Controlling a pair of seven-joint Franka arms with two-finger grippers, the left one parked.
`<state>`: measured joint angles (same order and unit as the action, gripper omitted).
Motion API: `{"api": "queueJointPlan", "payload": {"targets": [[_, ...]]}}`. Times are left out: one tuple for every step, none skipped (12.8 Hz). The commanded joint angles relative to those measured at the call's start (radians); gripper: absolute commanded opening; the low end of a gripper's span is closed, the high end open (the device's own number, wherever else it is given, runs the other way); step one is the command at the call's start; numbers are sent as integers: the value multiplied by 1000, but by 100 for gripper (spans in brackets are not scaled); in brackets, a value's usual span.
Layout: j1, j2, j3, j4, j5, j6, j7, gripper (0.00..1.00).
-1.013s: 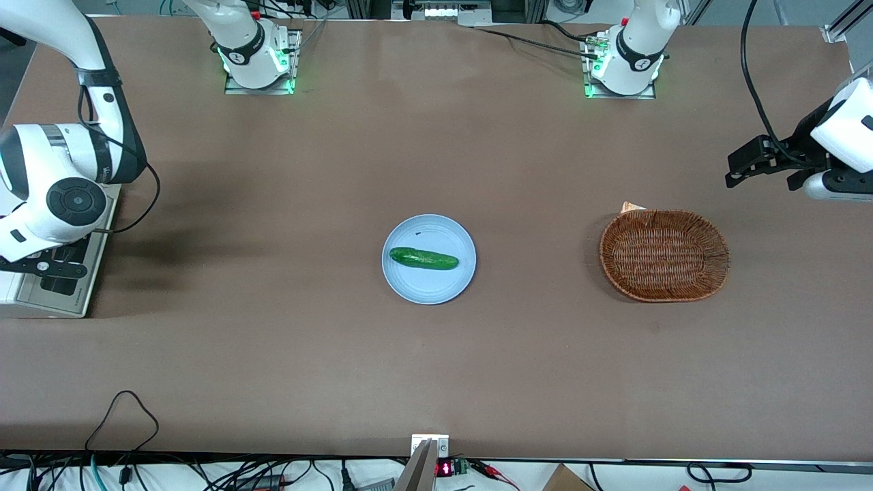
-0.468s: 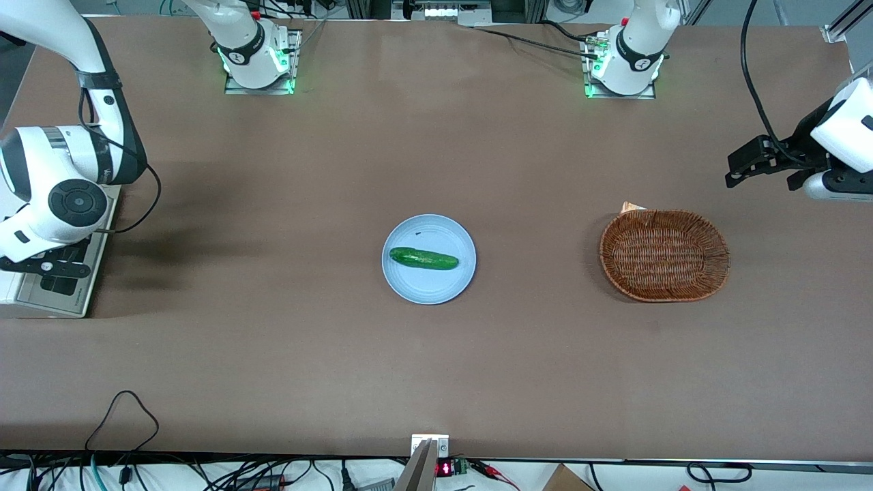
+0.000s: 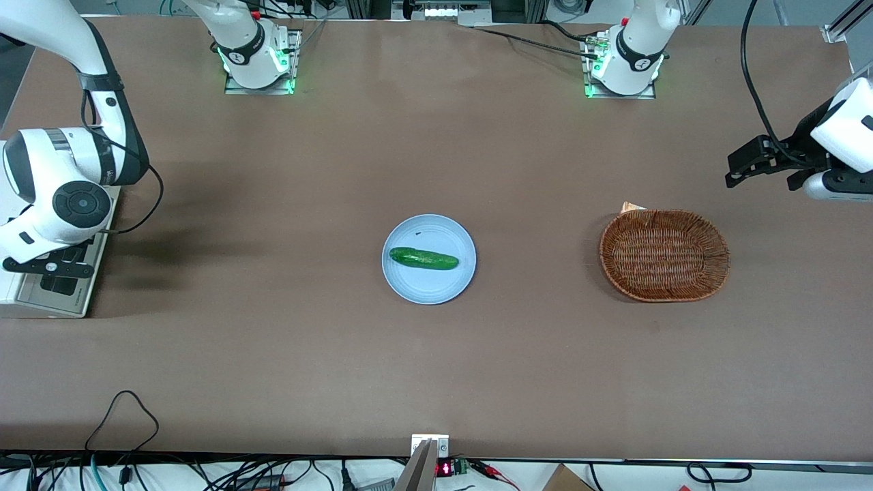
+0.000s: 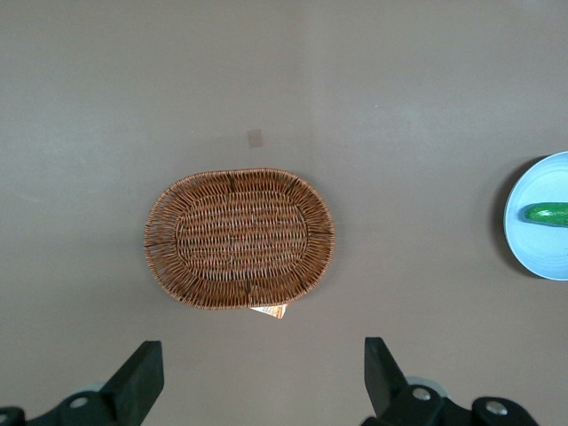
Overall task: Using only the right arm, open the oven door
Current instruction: 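Hook the right gripper on the door handle and start pulling it outward, then swing the oven door down and open with the right gripper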
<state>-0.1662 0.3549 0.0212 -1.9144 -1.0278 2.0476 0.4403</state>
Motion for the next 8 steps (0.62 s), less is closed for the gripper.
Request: {"api": "queueJointPlan", "payload": {"targets": [[-6,6,14,-14,-11,20,28,1],[-1,12,16,-14,-6,20,26,1],[-1,13,17,-14,6,20,26,1],[1,13,17,-14,21,20,25,1],[5,15,17,-14,43,22,21,1],[10,27,17,-11,70,22,18,1],[19,30,17,-9,89,23,18,1],[27,39,17,-6,107,23,20,1]]}}
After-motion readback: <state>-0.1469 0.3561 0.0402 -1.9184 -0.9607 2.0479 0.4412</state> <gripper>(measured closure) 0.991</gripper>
